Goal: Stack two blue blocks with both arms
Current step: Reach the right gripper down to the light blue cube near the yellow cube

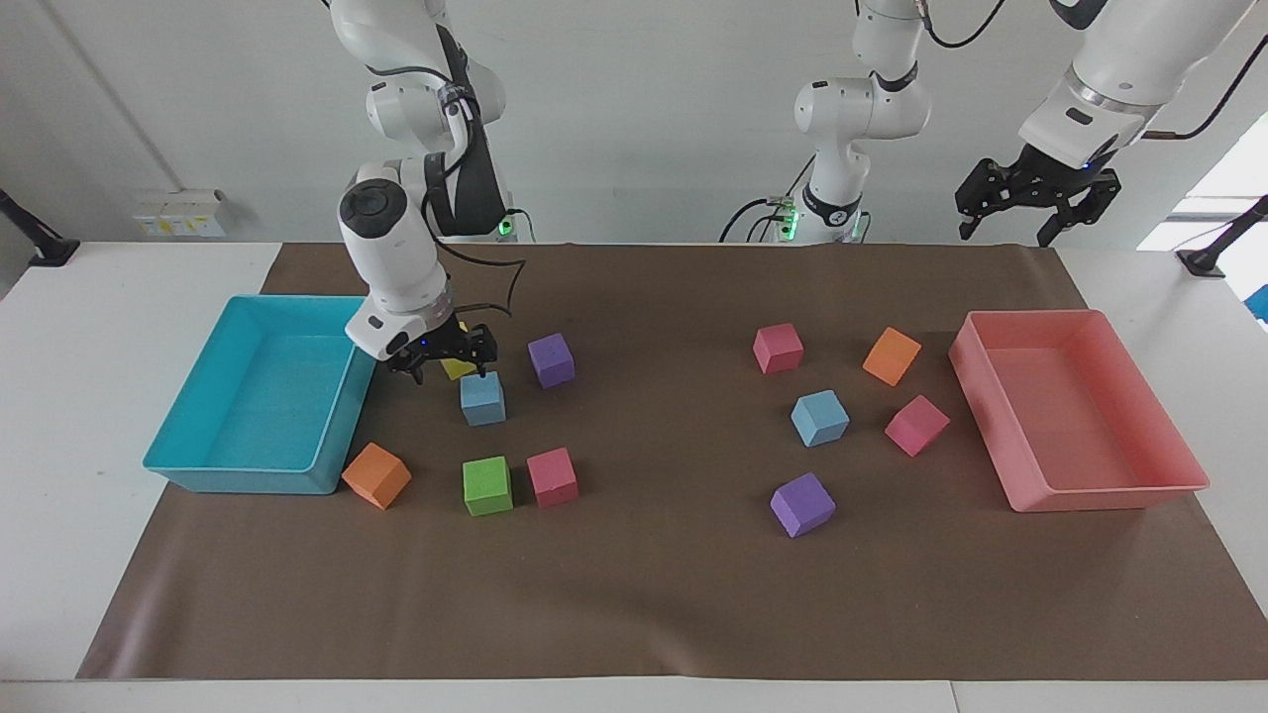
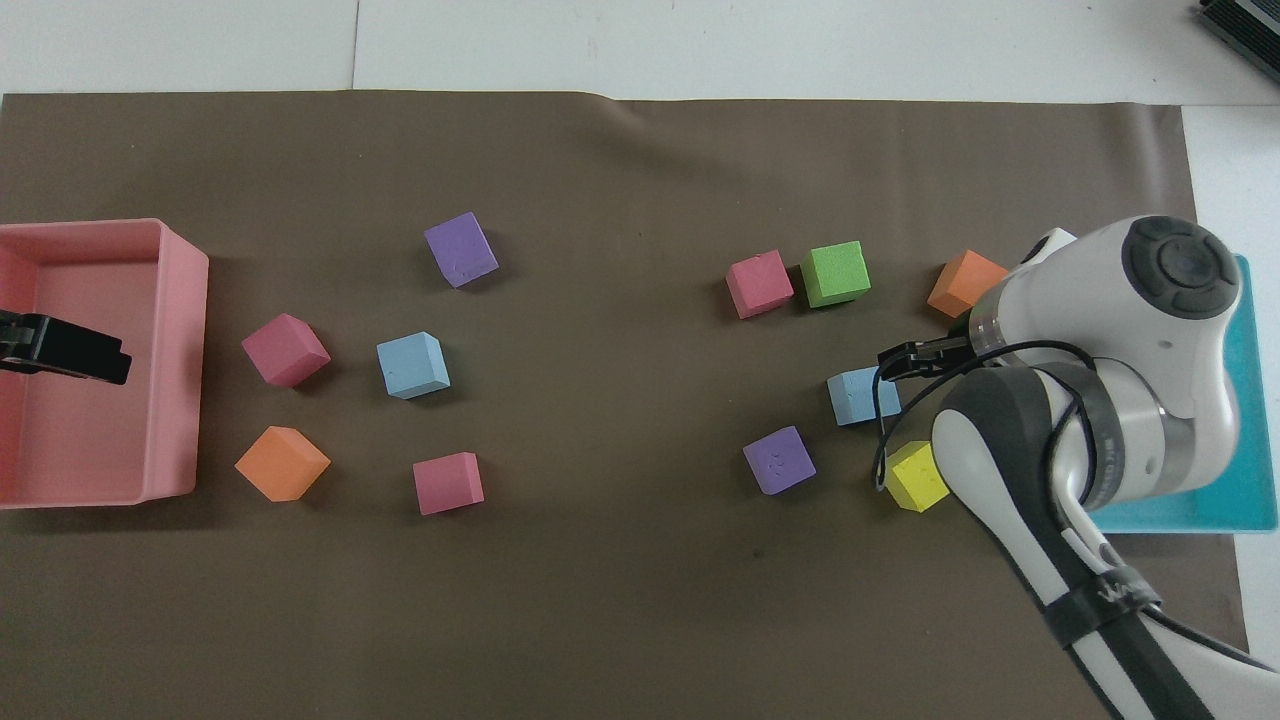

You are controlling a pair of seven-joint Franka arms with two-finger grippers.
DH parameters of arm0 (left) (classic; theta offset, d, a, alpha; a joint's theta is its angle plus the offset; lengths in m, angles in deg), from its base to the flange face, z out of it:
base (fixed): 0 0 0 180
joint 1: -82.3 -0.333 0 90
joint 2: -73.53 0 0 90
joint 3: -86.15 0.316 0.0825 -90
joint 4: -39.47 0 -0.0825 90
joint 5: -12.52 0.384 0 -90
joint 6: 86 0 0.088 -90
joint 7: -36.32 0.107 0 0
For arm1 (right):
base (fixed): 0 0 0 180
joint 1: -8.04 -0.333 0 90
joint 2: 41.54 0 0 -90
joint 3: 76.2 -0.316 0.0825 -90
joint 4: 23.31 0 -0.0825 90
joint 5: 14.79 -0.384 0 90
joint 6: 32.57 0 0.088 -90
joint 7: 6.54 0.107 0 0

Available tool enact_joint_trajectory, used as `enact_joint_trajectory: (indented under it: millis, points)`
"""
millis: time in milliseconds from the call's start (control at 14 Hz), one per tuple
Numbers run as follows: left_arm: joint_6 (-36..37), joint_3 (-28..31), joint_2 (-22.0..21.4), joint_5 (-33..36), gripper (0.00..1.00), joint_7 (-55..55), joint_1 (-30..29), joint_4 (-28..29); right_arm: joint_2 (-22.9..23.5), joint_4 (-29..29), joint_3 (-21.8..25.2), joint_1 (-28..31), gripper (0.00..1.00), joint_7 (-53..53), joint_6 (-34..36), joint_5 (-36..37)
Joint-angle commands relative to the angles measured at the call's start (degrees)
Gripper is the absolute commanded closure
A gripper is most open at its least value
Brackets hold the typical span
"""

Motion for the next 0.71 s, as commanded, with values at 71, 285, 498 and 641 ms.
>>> enact_joint_trajectory:
  millis: [71,285,498,641]
  points:
    - [0.1,-0.6,-1.4,-0.6,0.0,-0.3,-1.0,1.4,0.2,-5.2,0.0,-0.5,0.0,-0.6,-6.1,-1.1]
    - [0.1,-0.6,-1.4,-0.6,0.0,-0.3,-1.0,1.4,0.9,-8.4,0.0,-1.4,0.0,-1.1,-10.4,-1.3]
    - [0.1,-0.5,-1.4,-0.6,0.0,-0.3,-1.1,1.4,1.2,-9.2,0.0,-1.5,0.0,-1.5,-11.0,-3.2]
    - [0.0,-0.5,-1.4,-0.6,0.0,-0.3,-1.0,1.4,1.7,-9.7,0.0,-1.4,0.0,-2.8,-11.1,-3.2]
